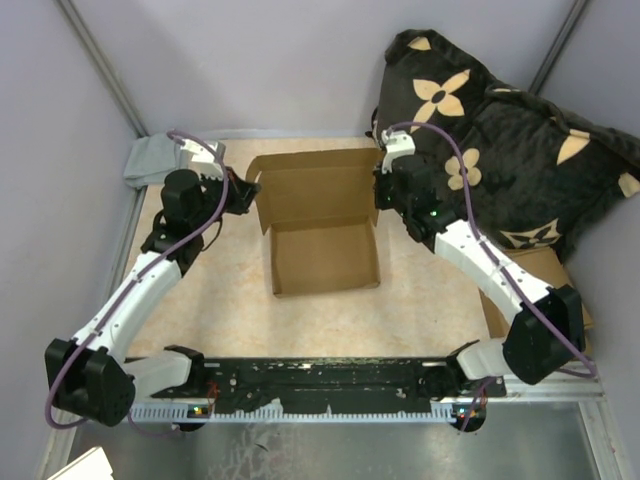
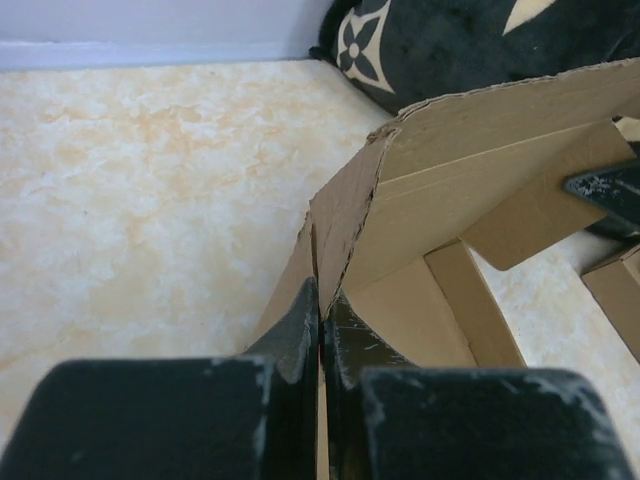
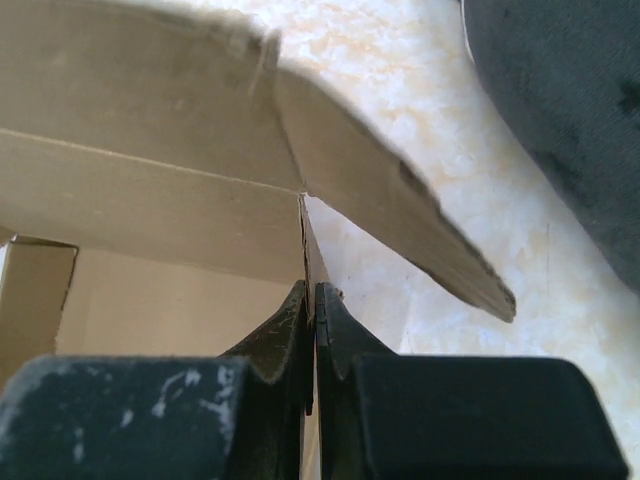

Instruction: Fold the paper box

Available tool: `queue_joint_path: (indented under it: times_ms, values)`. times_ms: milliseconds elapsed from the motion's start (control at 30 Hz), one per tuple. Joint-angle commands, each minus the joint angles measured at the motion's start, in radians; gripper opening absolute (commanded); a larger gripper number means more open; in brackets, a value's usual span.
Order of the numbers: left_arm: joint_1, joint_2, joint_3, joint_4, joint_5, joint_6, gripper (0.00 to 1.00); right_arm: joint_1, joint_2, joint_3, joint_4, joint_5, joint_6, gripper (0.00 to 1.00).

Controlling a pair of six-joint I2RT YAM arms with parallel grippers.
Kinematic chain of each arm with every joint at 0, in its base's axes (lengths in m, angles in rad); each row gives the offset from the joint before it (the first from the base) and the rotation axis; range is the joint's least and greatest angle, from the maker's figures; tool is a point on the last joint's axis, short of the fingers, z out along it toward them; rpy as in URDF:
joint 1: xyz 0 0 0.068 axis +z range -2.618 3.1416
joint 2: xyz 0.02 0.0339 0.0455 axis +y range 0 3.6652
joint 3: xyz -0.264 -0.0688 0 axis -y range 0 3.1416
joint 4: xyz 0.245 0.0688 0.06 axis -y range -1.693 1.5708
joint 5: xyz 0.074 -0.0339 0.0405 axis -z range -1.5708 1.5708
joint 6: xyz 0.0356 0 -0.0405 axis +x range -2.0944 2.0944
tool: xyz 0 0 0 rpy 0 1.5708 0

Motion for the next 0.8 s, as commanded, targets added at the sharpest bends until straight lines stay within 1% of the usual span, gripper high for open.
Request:
queue_joint_path:
  times_ms: [0,167,300,500,767]
  values:
    - [-0.015,0.012,-0.028,0.05,0.025,-0.05,0.01,0.051,-0.078,-0.111,0.234,0.038,0.052,0.03]
    - [-0.025,-0.013,-0.076,0.049,0.014,-0.076,0.02,0.083,-0.139,-0.258,0.332,0.08,0.083,0.03]
    - [-0.025,-0.04,-0.116,0.05,0.043,-0.129,0.04,0.113,-0.175,-0.32,0.379,0.106,0.113,0.03]
    - [-0.028,-0.08,-0.147,0.041,0.053,-0.149,0.05,0.166,-0.195,-0.363,0.452,0.178,0.12,0.03]
    - [-0.031,-0.124,-0.186,0.009,0.059,-0.134,0.09,0.218,-0.164,-0.375,0.513,0.238,0.124,0.04]
